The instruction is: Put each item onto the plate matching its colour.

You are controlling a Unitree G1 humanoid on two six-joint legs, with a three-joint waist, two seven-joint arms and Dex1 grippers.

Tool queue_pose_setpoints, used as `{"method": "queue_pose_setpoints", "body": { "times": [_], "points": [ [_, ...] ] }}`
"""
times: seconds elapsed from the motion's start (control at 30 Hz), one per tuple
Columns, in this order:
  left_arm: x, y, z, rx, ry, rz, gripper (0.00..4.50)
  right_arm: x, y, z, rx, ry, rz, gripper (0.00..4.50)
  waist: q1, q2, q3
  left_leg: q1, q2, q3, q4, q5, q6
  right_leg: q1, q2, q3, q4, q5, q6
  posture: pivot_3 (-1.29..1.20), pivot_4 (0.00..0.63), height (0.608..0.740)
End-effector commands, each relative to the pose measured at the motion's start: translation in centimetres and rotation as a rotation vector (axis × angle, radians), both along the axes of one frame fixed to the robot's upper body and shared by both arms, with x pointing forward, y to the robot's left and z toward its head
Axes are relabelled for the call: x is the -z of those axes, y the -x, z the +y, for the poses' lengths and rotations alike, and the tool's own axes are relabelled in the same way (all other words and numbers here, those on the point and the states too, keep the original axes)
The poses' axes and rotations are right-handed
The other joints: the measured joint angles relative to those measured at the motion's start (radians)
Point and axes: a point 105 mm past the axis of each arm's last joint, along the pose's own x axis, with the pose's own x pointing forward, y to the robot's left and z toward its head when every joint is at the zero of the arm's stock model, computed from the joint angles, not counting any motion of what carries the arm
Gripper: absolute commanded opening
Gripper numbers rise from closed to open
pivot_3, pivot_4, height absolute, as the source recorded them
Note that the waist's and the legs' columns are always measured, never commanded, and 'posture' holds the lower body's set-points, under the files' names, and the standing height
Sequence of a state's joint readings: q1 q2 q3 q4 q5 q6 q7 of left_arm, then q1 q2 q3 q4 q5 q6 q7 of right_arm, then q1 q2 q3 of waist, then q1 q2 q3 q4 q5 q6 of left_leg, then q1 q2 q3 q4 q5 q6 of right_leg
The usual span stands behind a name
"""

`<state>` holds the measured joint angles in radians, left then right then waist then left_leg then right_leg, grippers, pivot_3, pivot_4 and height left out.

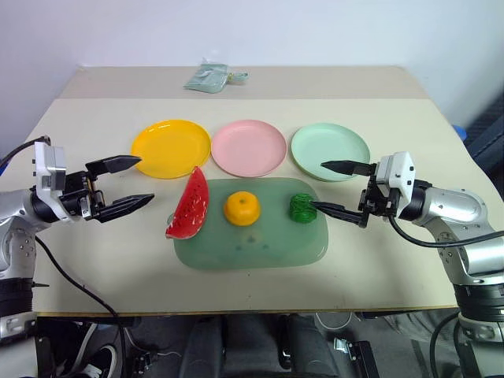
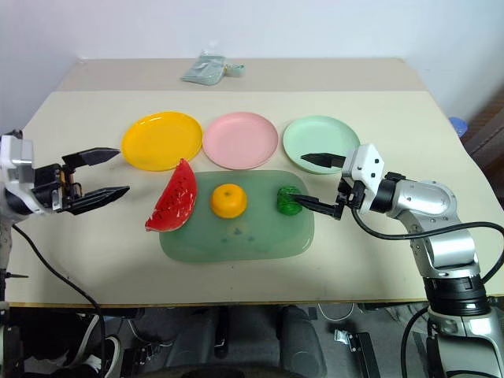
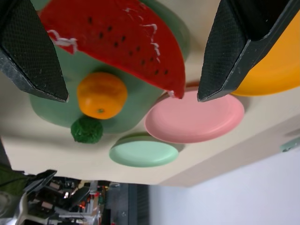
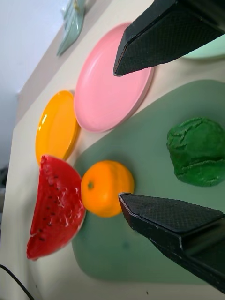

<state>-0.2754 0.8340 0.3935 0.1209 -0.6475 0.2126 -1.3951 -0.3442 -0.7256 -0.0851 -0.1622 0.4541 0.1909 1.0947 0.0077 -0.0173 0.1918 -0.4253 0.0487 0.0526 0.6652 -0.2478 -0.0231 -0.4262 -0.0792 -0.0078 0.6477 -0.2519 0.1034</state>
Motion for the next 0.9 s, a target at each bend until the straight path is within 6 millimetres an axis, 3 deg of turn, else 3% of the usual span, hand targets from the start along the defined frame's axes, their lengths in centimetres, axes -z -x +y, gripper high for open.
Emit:
{"method": "queue_pose_setpoints", "body": {
  "times": [0.03,0.1,0.27,0.43,0.63,0.77,0.9],
  "points": [
    [-1.5,0.9,0.6,-0.028,-0.004,-0.053,4.5,-0.9,-0.4,0.1,-0.021,0.004,-0.037,4.06,-0.001,0.0,0.0,0.0,0.0,0.0,0.0,0.0,0.0,0.0,0.0,0.0,0.0,0.0,0.0,0.0,0.15,0.74],
    [-0.8,1.0,0.3,-0.014,0.0,-0.036,4.5,-1.3,-0.2,-0.1,-0.02,0.0,-0.048,4.06,0.002,0.0,0.0,0.0,0.0,0.0,0.0,0.0,0.0,0.0,0.0,0.0,0.0,0.0,0.0,0.0,0.15,0.74],
    [-1.7,-0.3,-0.7,0.0,0.053,-0.065,4.5,-1.8,0.2,-0.8,-0.005,0.019,-0.045,4.06,0.006,0.0,0.0,0.0,0.0,0.0,0.001,0.0,0.0,0.0,0.0,0.0,0.0,0.0,0.0,0.0,0.15,0.74],
    [-0.6,-0.3,-1.7,0.023,0.084,-0.034,4.5,-1.5,0.5,-1.4,0.025,0.024,-0.045,4.06,0.0,0.0,0.0,0.0,0.0,0.0,0.0,0.0,0.0,0.0,0.0,0.0,0.0,0.0,0.0,0.0,0.15,0.74],
    [-2.2,-0.1,-1.1,0.02,0.064,-0.055,4.5,-2.5,-0.1,-0.1,-0.008,-0.021,-0.064,4.06,-0.005,0.0,0.0,0.0,0.0,0.0,0.0,0.0,0.0,0.0,0.0,0.0,0.0,0.0,0.0,0.0,0.15,0.74],
    [-2.3,-1.4,-0.4,-0.098,0.065,0.031,4.5,-2.7,-0.5,0.4,-0.016,-0.029,-0.071,4.06,0.001,0.0,0.0,0.0,0.0,0.0,0.0,0.0,0.0,0.0,0.0,0.0,0.0,0.0,0.0,0.0,0.15,0.74],
    [-2.7,-1.0,-1.2,-0.076,0.091,0.01,4.5,-2.6,-0.5,0.9,-0.037,-0.033,-0.067,4.06,0.003,0.0,0.0,0.0,0.0,0.0,0.0,0.0,0.0,0.0,0.0,0.0,0.0,0.0,0.0,0.0,0.15,0.74]
  ]
}}
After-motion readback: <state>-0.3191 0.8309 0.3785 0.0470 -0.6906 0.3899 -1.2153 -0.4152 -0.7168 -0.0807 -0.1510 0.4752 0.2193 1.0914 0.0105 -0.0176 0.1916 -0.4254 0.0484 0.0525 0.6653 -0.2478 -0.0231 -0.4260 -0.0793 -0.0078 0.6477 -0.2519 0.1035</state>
